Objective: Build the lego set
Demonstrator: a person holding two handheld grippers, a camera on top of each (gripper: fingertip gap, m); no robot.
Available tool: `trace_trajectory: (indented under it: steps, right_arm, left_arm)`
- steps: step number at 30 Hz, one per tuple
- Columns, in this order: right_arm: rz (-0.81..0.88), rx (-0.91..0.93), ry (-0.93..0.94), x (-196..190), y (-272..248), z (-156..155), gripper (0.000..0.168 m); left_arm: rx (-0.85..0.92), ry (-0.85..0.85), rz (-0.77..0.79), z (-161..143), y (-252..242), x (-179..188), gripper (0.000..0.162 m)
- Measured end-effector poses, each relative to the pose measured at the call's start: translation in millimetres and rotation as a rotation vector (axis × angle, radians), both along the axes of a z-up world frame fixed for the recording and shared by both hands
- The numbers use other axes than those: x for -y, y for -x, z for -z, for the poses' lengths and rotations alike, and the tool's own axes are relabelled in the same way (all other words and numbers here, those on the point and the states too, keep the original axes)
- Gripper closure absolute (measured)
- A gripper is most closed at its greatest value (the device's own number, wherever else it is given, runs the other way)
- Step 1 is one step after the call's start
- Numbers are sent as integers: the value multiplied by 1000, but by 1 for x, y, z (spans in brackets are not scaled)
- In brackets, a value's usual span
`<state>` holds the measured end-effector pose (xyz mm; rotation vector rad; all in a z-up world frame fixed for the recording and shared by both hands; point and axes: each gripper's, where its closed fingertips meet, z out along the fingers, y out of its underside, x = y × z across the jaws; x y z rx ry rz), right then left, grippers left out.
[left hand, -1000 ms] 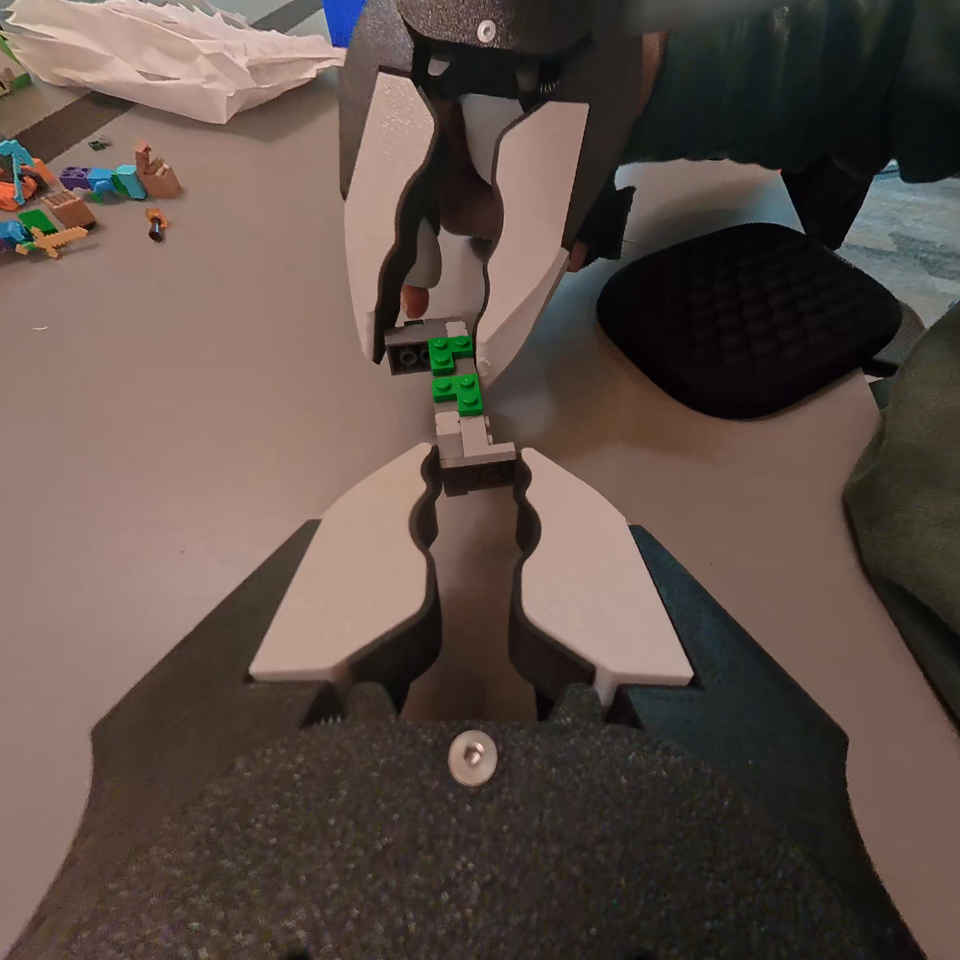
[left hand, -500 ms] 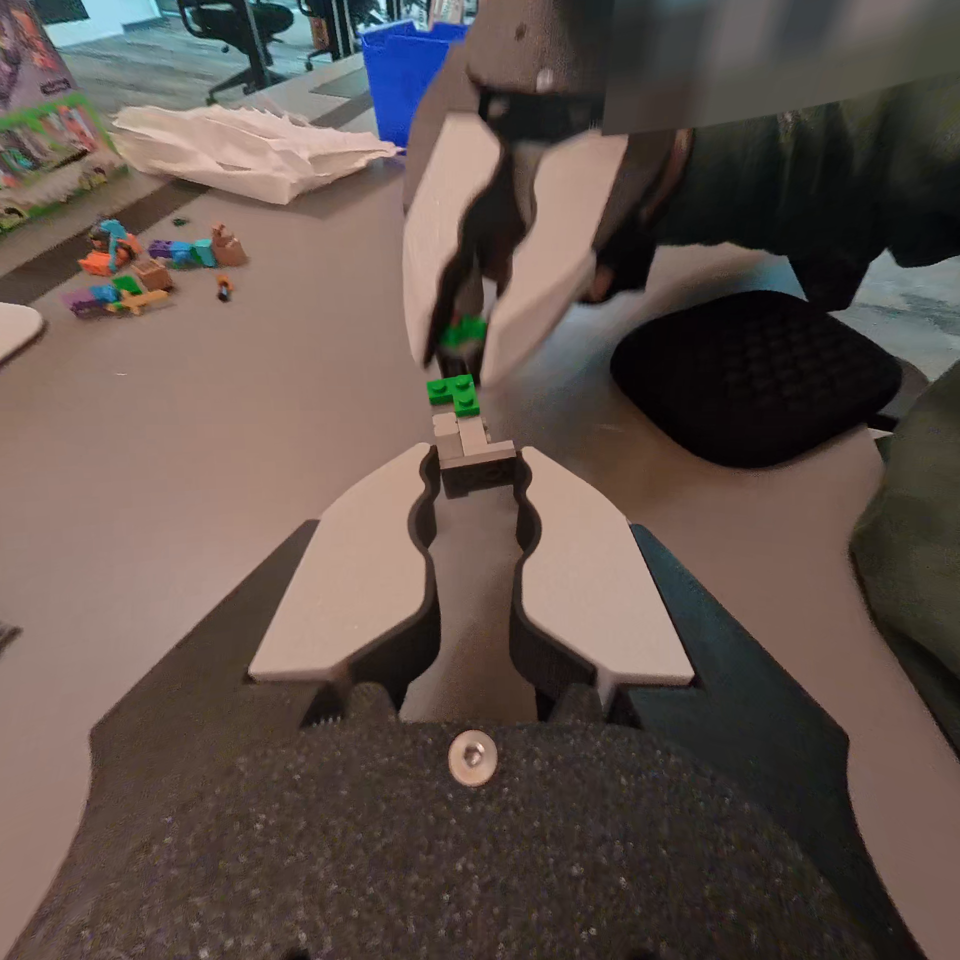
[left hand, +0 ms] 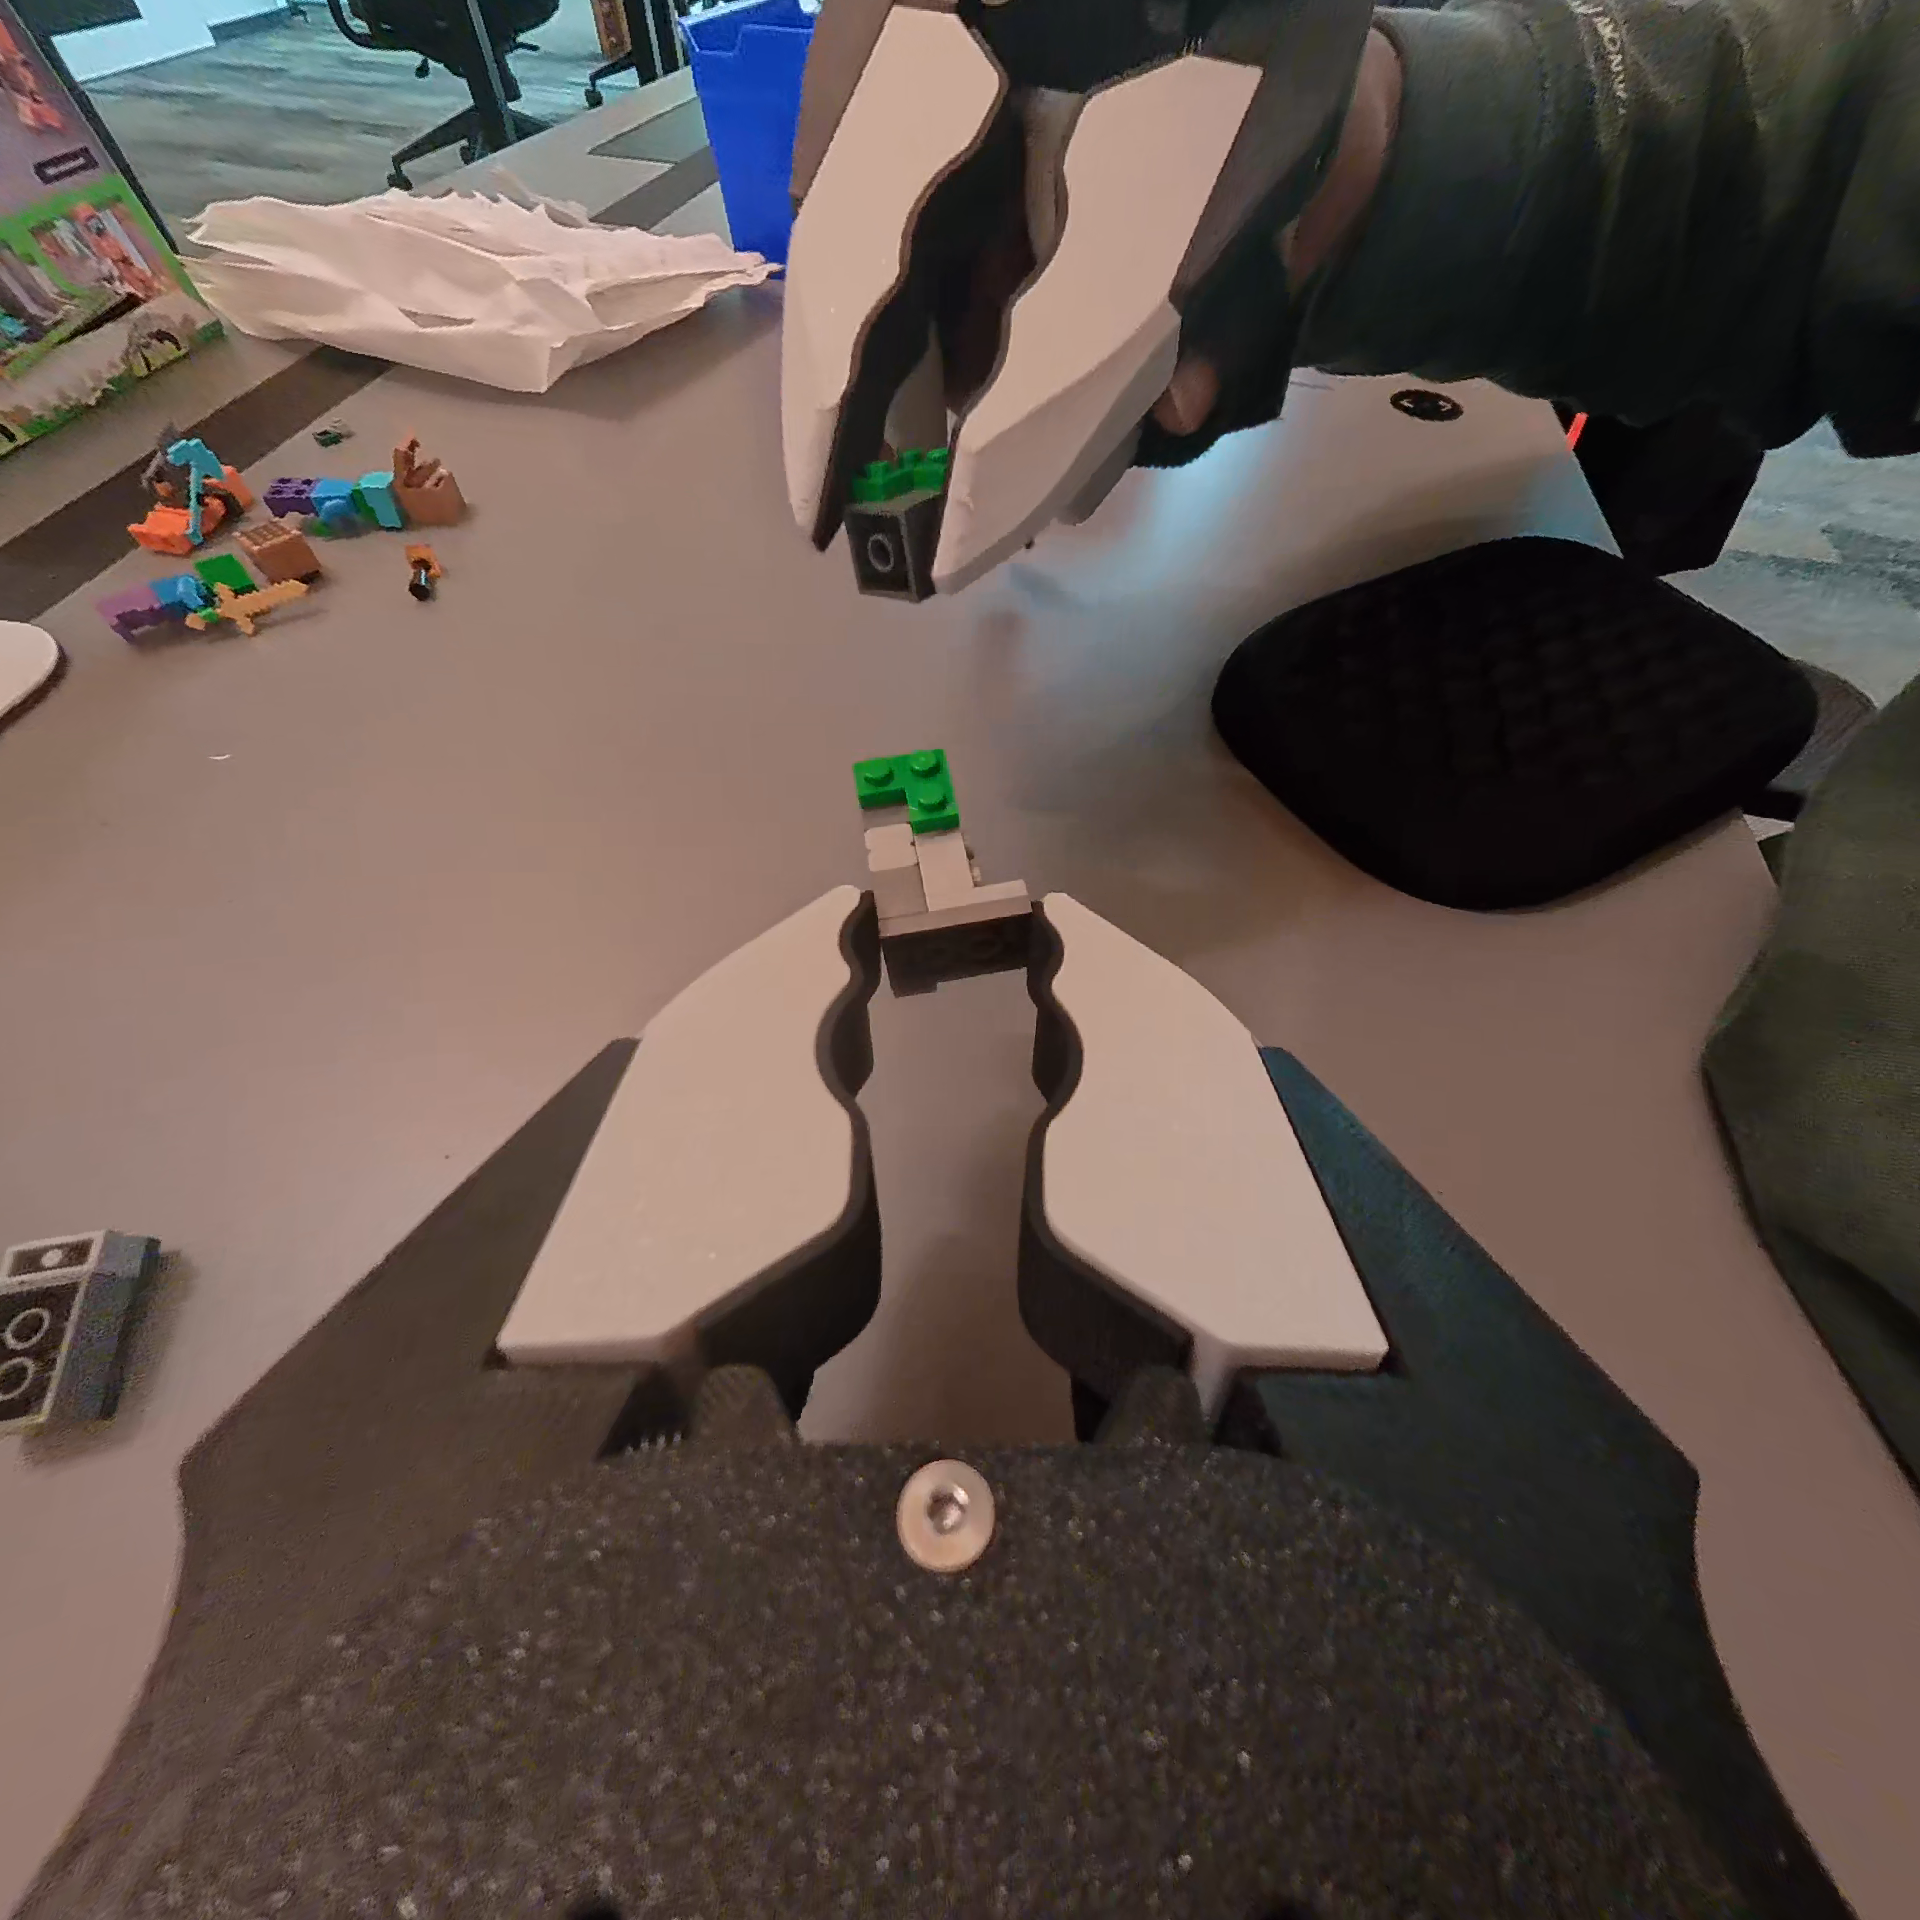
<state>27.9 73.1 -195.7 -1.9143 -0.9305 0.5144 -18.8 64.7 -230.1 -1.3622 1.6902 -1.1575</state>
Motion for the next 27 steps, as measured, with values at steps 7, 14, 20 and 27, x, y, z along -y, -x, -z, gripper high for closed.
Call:
trace_trajectory:
  steps: [7, 14, 20, 27]
  right_arm:
    - [-72, 117, -168, 1, 3, 3, 148]
    - [-85, 167, -159, -1, 3, 23, 148]
    - [-106, 192, -155, -3, 6, 32, 148]
    - [-163, 242, -151, -2, 14, 54, 148]
  left_arm:
    - [-28, -46, -3, 6, 1, 0, 135]
    - [-43, -43, -4, 9, 2, 0, 135]
    - [-45, -39, -10, 9, 3, -2, 135]
    - [-60, -39, -17, 12, 4, -4, 135]
